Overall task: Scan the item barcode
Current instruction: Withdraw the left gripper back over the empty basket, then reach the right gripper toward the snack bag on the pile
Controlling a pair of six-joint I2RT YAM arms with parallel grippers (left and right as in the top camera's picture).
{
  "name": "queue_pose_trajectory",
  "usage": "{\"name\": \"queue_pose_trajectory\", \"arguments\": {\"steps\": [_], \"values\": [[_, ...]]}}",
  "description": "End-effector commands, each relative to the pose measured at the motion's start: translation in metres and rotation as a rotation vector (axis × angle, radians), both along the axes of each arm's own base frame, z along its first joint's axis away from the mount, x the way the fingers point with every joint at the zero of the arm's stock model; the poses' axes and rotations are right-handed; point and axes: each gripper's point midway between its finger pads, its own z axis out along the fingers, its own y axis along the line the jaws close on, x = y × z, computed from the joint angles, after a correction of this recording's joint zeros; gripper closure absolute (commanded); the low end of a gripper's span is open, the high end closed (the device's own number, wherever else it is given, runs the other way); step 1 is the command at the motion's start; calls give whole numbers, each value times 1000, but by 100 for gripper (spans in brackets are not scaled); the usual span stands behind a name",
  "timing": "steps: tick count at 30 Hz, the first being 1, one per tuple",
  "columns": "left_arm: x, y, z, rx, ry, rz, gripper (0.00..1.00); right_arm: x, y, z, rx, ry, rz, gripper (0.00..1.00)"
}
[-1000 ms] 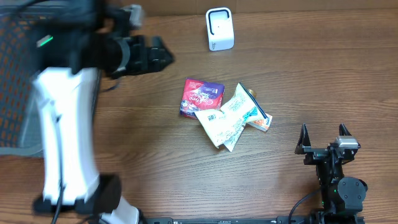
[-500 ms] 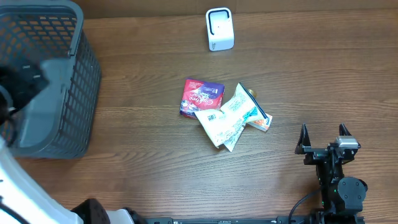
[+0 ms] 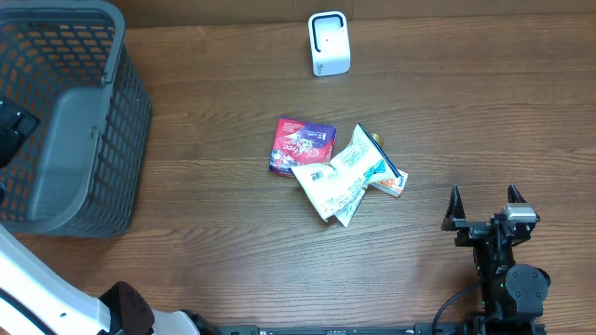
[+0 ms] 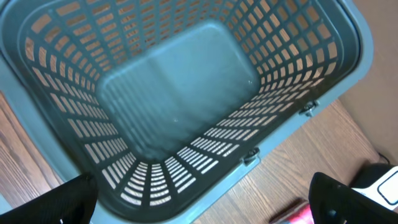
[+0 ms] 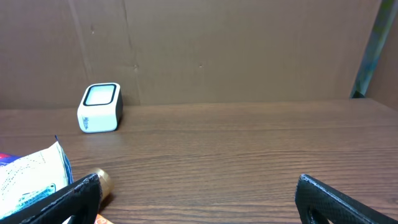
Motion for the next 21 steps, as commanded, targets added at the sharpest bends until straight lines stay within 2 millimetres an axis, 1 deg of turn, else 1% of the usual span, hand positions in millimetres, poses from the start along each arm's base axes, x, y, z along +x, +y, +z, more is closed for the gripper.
{"name": "queue_pose_trajectory", "arguments": {"steps": [1, 7, 9, 10, 12, 13, 14, 15, 17, 19, 20, 21], "values": [[9, 10, -6, -23, -2, 45, 0, 0, 0, -1, -4, -6, 0, 0], [20, 20, -35, -104, 71, 75, 0, 0, 2, 0, -2, -13, 8, 0], [24, 24, -43, -120, 90, 76, 0, 0, 12, 10, 15, -50, 68, 0], [26, 25, -47, -126, 97, 75, 0, -1, 23, 16, 13, -75, 132, 0], [30, 29, -55, -140, 116, 76, 0, -10, 55, 30, 0, -132, 322, 0], [32, 30, -58, -146, 123, 77, 0, -21, 81, 33, -13, -149, 488, 0], [33, 31, -60, -151, 129, 77, 0, -29, 92, 40, -27, -182, 561, 0], [34, 32, -63, -155, 135, 77, 0, -42, 107, 53, -60, -248, 669, 0], [35, 33, -64, -157, 138, 77, 0, -59, 122, 67, -109, -330, 776, 0], [35, 33, -64, -157, 138, 77, 0, -69, 126, 82, -109, -394, 813, 0], [35, 33, -64, -157, 138, 77, 0, -74, 126, 93, -91, -431, 819, 0], [35, 33, -64, -157, 138, 77, 0, -80, 122, 114, -78, -481, 799, 0]]}}
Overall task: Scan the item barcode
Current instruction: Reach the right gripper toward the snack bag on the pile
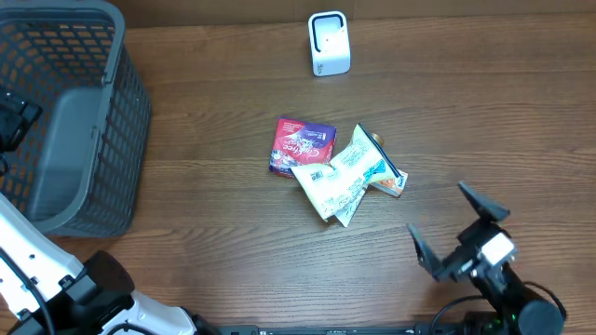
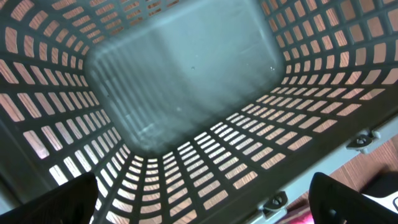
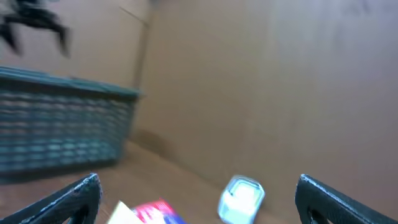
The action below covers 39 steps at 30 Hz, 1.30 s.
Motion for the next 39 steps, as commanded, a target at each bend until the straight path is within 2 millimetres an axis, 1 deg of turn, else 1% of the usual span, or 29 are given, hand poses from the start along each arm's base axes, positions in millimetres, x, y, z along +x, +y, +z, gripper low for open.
{"name": "queue_pose_trajectory", "arguments": {"steps": [1, 3, 4, 6, 7, 9, 10, 12, 13, 14, 15, 16, 17, 19, 20, 22, 23, 24, 25, 28, 29, 30, 31, 33, 34, 36, 37, 39], "values": [[0, 4, -3, -5, 8, 25, 0, -20, 8, 28, 32, -28, 88, 0], [0, 4, -3, -5, 8, 25, 0, -23, 3, 53, 52, -23, 53, 0], [0, 4, -3, -5, 8, 25, 0, -22, 2, 62, 54, 4, 42, 0], [0, 4, -3, -5, 8, 25, 0, -20, 0, 78, 54, 85, 27, 0], [0, 4, -3, -5, 8, 25, 0, -15, -2, 89, 56, 162, 14, 0], [0, 4, -3, -5, 8, 25, 0, -7, -3, 99, 47, 260, 4, 0], [0, 4, -3, -5, 8, 25, 0, 0, -3, 106, 52, 349, 3, 0], [0, 4, -3, -5, 8, 25, 0, 6, 1, 113, 49, 439, 31, 0], [0, 4, -3, -5, 8, 25, 0, 8, 6, 117, 41, 480, 71, 0], [0, 4, -3, -5, 8, 25, 0, 7, 19, 124, 23, 525, 188, 0], [0, 4, -3, -5, 8, 25, 0, 1, 31, 126, 10, 567, 315, 0], [0, 4, -3, -5, 8, 25, 0, -3, 36, 126, 3, 583, 375, 0], [0, 4, -3, -5, 8, 25, 0, -11, 44, 128, -21, 587, 495, 0], [0, 4, -3, -5, 8, 25, 0, -12, 49, 129, -52, 575, 591, 0], [0, 4, -3, -5, 8, 25, 0, -7, 50, 129, -38, 600, 608, 0], [0, 4, -3, -5, 8, 26, 0, 14, 48, 127, 47, 713, 604, 0], [0, 4, -3, -5, 8, 25, 0, 33, 44, 124, 135, 809, 568, 0], [0, 4, -3, -5, 8, 25, 0, 40, 43, 123, 164, 840, 557, 0], [0, 4, -3, -5, 8, 25, 0, 53, 41, 118, 201, 886, 538, 0], [0, 4, -3, -5, 8, 25, 0, 73, 42, 103, 242, 948, 483, 0], [0, 4, -3, -5, 8, 25, 0, 83, 42, 94, 272, 990, 432, 0], [0, 4, -3, -5, 8, 25, 0, 89, 42, 87, 289, 1018, 399, 1], [0, 4, -3, -5, 8, 25, 0, 105, 41, 62, 334, 1116, 274, 0], [0, 4, -3, -5, 8, 25, 0, 115, 38, 37, 355, 1208, 144, 1], [0, 4, -3, -5, 8, 25, 0, 120, 34, 20, 360, 1272, 49, 1], [0, 4, -3, -5, 8, 25, 0, 123, 28, -2, 343, 1357, -76, 0], [0, 4, -3, -5, 8, 25, 0, 123, 27, -9, 330, 1388, -118, 0], [0, 4, -3, -5, 8, 25, 0, 123, 33, -14, 312, 1418, -115, 0]]}}
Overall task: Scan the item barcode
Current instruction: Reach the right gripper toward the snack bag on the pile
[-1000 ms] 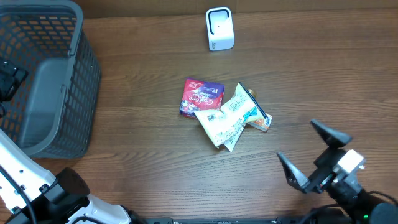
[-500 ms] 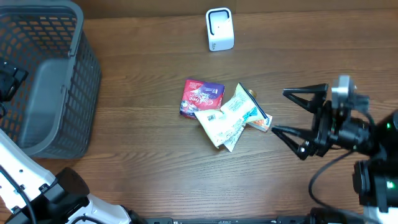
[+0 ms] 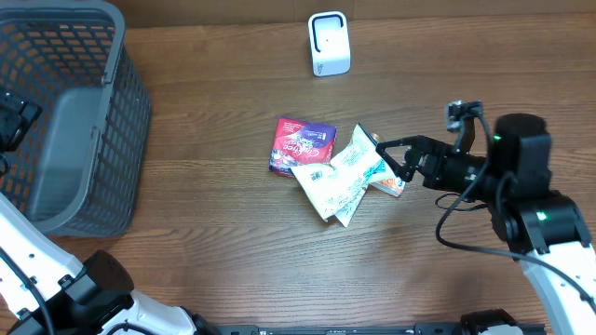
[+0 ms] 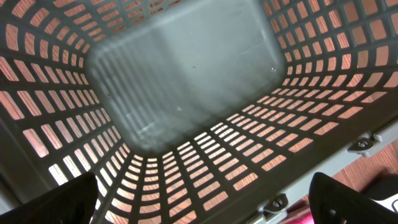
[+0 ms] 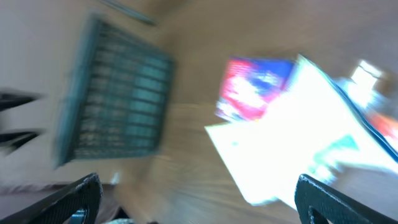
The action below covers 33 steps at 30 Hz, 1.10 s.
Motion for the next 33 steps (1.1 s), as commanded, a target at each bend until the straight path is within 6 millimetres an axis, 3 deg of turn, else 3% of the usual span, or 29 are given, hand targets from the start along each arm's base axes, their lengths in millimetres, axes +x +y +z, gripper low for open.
{"name": "queue_pose_trajectory", "arguments": {"steps": [1, 5, 11, 13, 14, 16, 33], "values": [[0, 3, -2, 0, 6, 11, 0, 19, -6, 8, -84, -47, -82, 0], [0, 3, -2, 0, 6, 11, 0, 5, 19, 17, 3, -42, 47, 0], [0, 3, -2, 0, 6, 11, 0, 8, 18, 18, 0, -50, 38, 0], [0, 3, -2, 0, 6, 11, 0, 12, 10, 12, -16, -15, -29, 0], [0, 3, -2, 0, 6, 11, 0, 18, -7, -3, -45, 79, -174, 0], [0, 3, -2, 0, 6, 11, 0, 17, -14, -10, -73, 112, -223, 0], [1, 4, -1, 2, 3, 12, 0, 17, -15, -11, -75, 114, -223, 0]]}}
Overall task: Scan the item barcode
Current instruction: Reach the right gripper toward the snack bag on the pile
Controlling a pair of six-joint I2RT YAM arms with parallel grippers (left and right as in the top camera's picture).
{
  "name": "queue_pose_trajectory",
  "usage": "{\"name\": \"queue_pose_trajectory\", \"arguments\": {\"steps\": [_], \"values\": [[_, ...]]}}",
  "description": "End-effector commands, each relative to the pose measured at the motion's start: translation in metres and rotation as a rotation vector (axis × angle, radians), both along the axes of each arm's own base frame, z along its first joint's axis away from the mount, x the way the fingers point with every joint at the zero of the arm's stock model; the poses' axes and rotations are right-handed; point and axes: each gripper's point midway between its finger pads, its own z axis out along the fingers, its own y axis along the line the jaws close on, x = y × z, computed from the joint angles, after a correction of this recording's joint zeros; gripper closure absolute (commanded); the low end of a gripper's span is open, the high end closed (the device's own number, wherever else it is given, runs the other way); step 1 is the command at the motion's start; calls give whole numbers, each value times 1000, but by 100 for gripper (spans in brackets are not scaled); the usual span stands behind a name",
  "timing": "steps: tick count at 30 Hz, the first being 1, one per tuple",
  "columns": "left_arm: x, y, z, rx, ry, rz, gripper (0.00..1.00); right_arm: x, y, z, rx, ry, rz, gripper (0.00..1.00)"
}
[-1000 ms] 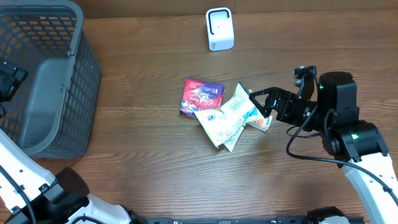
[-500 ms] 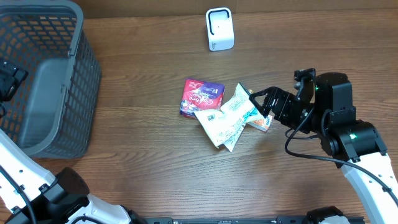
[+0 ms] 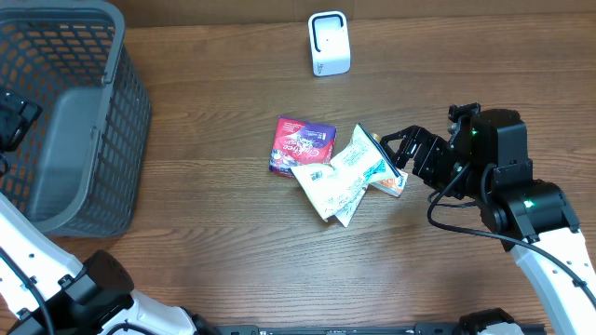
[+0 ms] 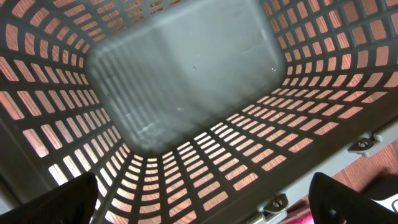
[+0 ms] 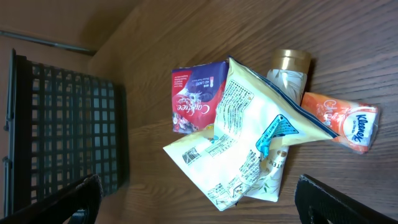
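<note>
A pile of items lies mid-table: a white snack bag (image 3: 337, 179) (image 5: 249, 146) on top, with a barcode (image 5: 191, 152) printed near its lower corner. A red-and-purple packet (image 3: 300, 144) (image 5: 196, 99), an orange tissue pack (image 3: 392, 184) (image 5: 342, 121) and a gold-capped bottle (image 5: 289, 65) lie partly under it. The white scanner (image 3: 328, 43) stands at the back. My right gripper (image 3: 402, 149) (image 5: 199, 208) is open just right of the pile, holding nothing. Over the basket at the far left, my left gripper (image 3: 11, 126) (image 4: 202, 208) is open and empty.
A large grey slatted basket (image 3: 70, 112) (image 4: 186, 74) fills the left end of the table, nothing showing inside it. A brown cardboard wall runs along the back behind the scanner. The wooden tabletop (image 3: 233, 270) is bare in front of the pile.
My right gripper has stayed beside the pile's right side and turned slightly. Its view was blurred then and is sharp now, with the whole pile in it. The left gripper has not moved.
My right gripper first stood open near the front right edge, facing the back wall, and my left gripper looked down over the basket. Then the right arm was swung round and the left was closer to the basket's floor. Later the right gripper was at the pile, as now.
</note>
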Motion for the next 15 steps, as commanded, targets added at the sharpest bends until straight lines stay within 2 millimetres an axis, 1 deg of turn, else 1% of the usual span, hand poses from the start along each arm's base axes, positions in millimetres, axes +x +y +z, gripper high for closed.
{"name": "queue_pose_trajectory", "arguments": {"steps": [1, 4, 5, 7, 8, 9, 10, 11, 13, 15], "values": [[2, 4, -1, 6, -1, 11, 0, 5, 0, 15, 1, -38, -12, 0], [2, 4, -1, 2, -5, 12, 0, 5, 0, 15, 2, -38, -11, 0], [5, -3, -1, -35, -20, 1, 0, 5, 0, 15, 2, -38, -12, 0], [20, -25, 4, -125, -107, -113, 0, 5, 0, 15, 2, -38, -11, 0], [31, -44, 11, -172, -179, -247, 0, 5, 0, 15, 2, -38, -12, 0], [40, -62, 21, -220, -259, -362, 0, 5, 0, 15, 2, -38, -12, 0], [46, -75, 29, -254, -323, -444, 0, 5, 0, 15, 2, -38, -12, 0], [53, -95, 45, -299, -430, -569, 0, 4, 0, 15, 2, -38, -11, 0], [57, -110, 59, -339, -523, -658, 0, 4, 0, 14, 1, -34, -11, 0], [57, -117, 66, -357, -556, -682, 0, 3, 0, 13, -1, -26, -11, 0]]}}
